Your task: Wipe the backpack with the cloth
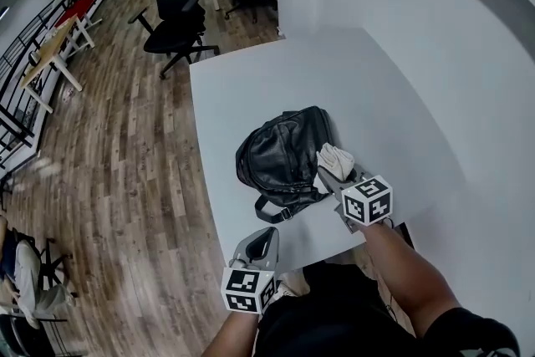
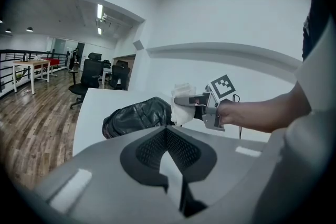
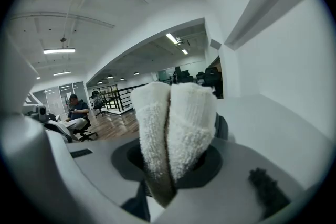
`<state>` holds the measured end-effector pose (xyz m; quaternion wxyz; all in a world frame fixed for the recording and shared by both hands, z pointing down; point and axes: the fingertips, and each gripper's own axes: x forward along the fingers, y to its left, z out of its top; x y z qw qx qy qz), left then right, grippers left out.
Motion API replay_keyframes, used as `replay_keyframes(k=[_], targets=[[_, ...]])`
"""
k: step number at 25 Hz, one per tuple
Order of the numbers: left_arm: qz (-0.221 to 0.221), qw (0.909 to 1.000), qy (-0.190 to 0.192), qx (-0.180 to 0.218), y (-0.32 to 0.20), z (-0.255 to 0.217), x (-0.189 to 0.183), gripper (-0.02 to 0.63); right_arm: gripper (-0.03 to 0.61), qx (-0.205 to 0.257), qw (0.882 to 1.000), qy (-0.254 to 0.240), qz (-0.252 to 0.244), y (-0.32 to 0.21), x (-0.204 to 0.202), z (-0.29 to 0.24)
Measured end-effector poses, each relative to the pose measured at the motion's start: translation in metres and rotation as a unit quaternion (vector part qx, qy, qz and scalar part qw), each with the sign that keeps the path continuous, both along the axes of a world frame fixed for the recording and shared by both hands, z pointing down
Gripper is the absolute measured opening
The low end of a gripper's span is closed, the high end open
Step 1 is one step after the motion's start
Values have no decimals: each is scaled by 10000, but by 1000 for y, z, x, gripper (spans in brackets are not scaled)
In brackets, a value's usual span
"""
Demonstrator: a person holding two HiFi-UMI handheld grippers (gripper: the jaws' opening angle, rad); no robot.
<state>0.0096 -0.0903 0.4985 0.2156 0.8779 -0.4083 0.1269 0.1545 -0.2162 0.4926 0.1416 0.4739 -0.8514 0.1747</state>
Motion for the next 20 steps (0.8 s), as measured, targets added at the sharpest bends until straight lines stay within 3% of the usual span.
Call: replay_keyframes(k=[20], targets=[[15, 9999, 82, 141, 51, -12, -25, 6, 100, 305, 9974, 291, 576, 37, 30, -28]])
